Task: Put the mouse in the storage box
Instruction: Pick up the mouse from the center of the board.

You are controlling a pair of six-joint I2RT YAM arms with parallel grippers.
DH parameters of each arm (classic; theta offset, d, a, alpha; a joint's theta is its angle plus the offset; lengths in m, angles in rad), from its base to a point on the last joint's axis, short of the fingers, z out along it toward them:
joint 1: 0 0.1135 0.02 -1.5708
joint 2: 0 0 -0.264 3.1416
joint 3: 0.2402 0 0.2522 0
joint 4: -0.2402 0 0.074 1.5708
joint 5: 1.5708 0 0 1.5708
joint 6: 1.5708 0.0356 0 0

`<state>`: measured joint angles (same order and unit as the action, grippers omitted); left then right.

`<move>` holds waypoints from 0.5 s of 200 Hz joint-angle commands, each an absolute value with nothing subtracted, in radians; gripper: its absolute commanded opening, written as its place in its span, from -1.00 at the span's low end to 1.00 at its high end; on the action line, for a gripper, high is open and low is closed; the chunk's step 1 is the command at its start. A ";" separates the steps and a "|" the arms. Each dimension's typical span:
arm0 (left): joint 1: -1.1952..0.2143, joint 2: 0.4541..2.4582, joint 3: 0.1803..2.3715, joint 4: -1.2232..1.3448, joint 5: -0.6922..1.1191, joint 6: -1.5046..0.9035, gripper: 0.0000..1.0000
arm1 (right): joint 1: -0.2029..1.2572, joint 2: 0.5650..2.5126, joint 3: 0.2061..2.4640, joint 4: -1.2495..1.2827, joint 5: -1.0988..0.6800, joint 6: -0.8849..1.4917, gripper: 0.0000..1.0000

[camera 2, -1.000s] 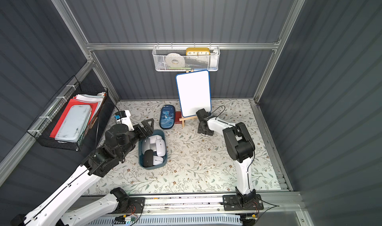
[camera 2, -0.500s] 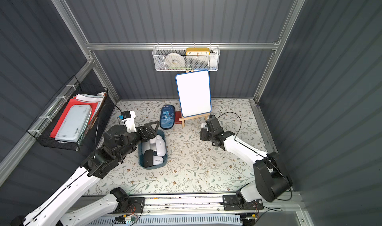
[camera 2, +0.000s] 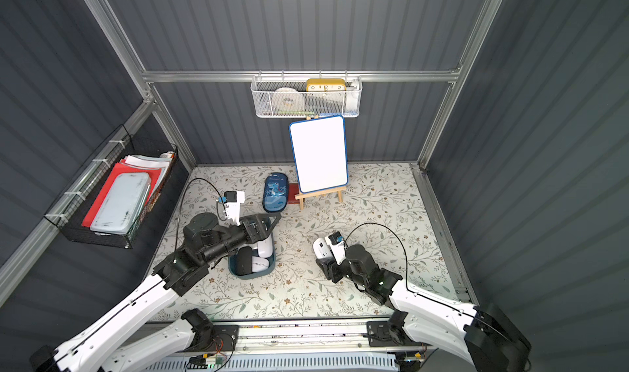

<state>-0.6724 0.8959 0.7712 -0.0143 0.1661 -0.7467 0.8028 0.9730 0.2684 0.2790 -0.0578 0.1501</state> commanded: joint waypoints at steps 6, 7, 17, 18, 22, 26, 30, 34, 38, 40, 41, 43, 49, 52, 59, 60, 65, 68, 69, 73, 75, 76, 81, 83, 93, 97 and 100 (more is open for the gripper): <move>-0.714 0.945 0.727 0.132 0.272 -0.790 0.89 | 0.855 0.942 0.233 0.417 -0.061 0.072 -0.31; -0.715 0.947 0.725 0.134 0.271 -0.791 0.88 | 0.856 0.940 0.232 0.415 -0.060 0.071 -0.31; -0.751 0.970 0.722 0.158 0.256 -0.798 0.88 | 0.856 0.929 0.219 0.422 -0.064 0.071 -0.31; -0.756 0.972 0.723 0.160 0.253 -0.800 0.88 | 0.857 0.928 0.218 0.424 -0.064 0.070 -0.31; -0.772 0.983 0.724 0.166 0.243 -0.802 0.88 | 0.856 0.923 0.213 0.431 -0.069 0.068 -0.31; -0.791 0.993 0.726 0.173 0.232 -0.803 0.88 | 0.857 0.920 0.209 0.435 -0.076 0.065 -0.31; -0.813 1.004 0.732 0.181 0.221 -0.806 0.88 | 0.857 0.917 0.207 0.436 -0.083 0.062 -0.31; -0.830 1.019 0.735 0.186 0.212 -0.805 0.88 | 0.858 0.914 0.204 0.437 -0.091 0.059 -0.31; -0.847 1.032 0.741 0.193 0.205 -0.807 0.88 | 0.860 0.911 0.203 0.438 -0.097 0.057 -0.31; -0.853 1.039 0.744 0.196 0.203 -0.806 0.88 | 0.861 0.910 0.202 0.439 -0.099 0.056 -0.31; -0.857 1.043 0.745 0.199 0.203 -0.806 0.88 | 0.861 0.909 0.201 0.439 -0.100 0.055 -0.31; -0.864 1.050 0.749 0.202 0.201 -0.807 0.88 | 0.861 0.908 0.201 0.439 -0.102 0.054 -0.31; -0.879 1.078 0.755 0.210 0.201 -0.804 0.88 | 0.861 0.905 0.201 0.439 -0.102 0.053 -0.31; -0.885 1.090 0.761 0.213 0.201 -0.802 0.88 | 0.861 0.904 0.200 0.437 -0.101 0.054 -0.31; -0.894 1.121 0.773 0.213 0.201 -0.796 0.87 | 0.861 0.901 0.197 0.437 -0.098 0.055 -0.31; -0.896 1.125 0.775 0.213 0.200 -0.795 0.87 | 0.861 0.901 0.198 0.437 -0.097 0.055 -0.31; -0.900 1.145 0.781 0.209 0.198 -0.790 0.86 | 0.861 0.899 0.198 0.437 -0.098 0.055 -0.30; -0.901 1.156 0.785 0.203 0.195 -0.787 0.85 | 0.861 0.898 0.197 0.437 -0.099 0.055 -0.30; -0.901 1.160 0.786 0.201 0.193 -0.785 0.85 | 0.861 0.898 0.197 0.437 -0.100 0.055 -0.30; -0.900 1.174 0.790 0.193 0.189 -0.784 0.83 | 0.861 0.897 0.196 0.437 -0.100 0.055 -0.30; -0.901 1.177 0.792 0.190 0.186 -0.783 0.83 | 0.861 0.897 0.196 0.436 -0.101 0.055 -0.30; -0.901 1.180 0.792 0.188 0.184 -0.782 0.83 | 0.861 0.896 0.196 0.436 -0.101 0.055 -0.30; -0.901 1.191 0.792 0.186 0.180 -0.782 0.82 | 0.861 0.896 0.196 0.437 -0.098 0.055 -0.30; -0.901 1.199 0.792 0.186 0.179 -0.782 0.82 | 0.861 0.896 0.195 0.437 -0.097 0.056 -0.30; -0.901 1.212 0.792 0.181 0.169 -0.783 0.79 | 0.861 0.892 0.193 0.439 -0.097 0.056 -0.29; -0.901 1.216 0.791 0.177 0.164 -0.783 0.78 | 0.861 0.891 0.192 0.439 -0.098 0.056 -0.30; -0.901 1.218 0.791 0.174 0.162 -0.785 0.78 | 0.861 0.889 0.190 0.439 -0.098 0.056 -0.29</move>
<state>-0.8989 1.1976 0.7677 0.1688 0.1936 -0.7887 0.8547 0.9058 0.2062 0.4000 -0.0875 0.0685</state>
